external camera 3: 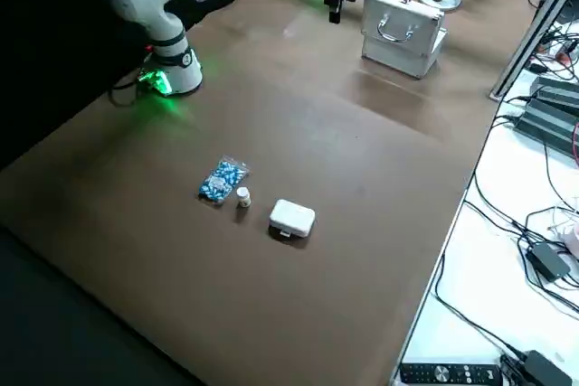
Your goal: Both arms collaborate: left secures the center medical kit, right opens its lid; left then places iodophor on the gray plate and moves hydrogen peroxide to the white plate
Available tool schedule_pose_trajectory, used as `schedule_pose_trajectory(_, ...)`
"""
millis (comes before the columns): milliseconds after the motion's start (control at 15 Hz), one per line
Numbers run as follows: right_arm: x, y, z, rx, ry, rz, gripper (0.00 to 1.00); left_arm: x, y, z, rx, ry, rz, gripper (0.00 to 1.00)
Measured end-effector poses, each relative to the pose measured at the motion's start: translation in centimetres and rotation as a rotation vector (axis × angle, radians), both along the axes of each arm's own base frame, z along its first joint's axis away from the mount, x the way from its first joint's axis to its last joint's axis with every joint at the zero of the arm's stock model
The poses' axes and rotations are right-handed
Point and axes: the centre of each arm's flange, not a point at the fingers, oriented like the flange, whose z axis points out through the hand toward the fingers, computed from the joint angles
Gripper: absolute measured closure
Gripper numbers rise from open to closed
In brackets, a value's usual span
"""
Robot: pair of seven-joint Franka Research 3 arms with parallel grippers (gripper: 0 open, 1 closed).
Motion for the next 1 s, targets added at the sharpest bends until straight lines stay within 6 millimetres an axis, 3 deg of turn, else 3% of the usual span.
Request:
schedule_pose_trajectory(200,0.0,0.0,0.0,0.000,0.000,0.000,0.02,0.8,-2.3,4.3,0.092,-0.068,-0.055,0.00)
schedule_pose_trajectory(400,0.0,-0.2,0.0,-0.001,-0.003,-0.003,0.02,1.5,-6.6,8.4,0.197,-0.123,-0.110,0.00)
schedule_pose_trajectory(533,0.1,-0.1,0.1,-0.001,-0.009,-0.003,0.02,1.9,-10.6,10.6,0.271,-0.124,-0.125,0.00)
schedule_pose_trajectory(600,0.1,-0.2,0.1,-0.001,-0.009,-0.003,0.02,2.1,-15.2,13.1,0.348,-0.104,-0.121,0.00)
schedule_pose_trajectory(733,0.1,-0.2,0.1,-0.001,-0.010,-0.003,0.02,1.7,-20.3,15.8,0.446,-0.083,-0.109,0.00)
schedule_pose_trajectory(867,0.1,-0.2,0.1,-0.002,-0.012,-0.004,0.02,1.0,-25.0,17.4,0.535,-0.087,-0.108,0.00)
schedule_pose_trajectory(1000,0.2,-0.2,0.2,-0.002,-0.018,-0.004,0.02,0.6,-28.0,17.9,0.584,-0.127,-0.117,0.00)
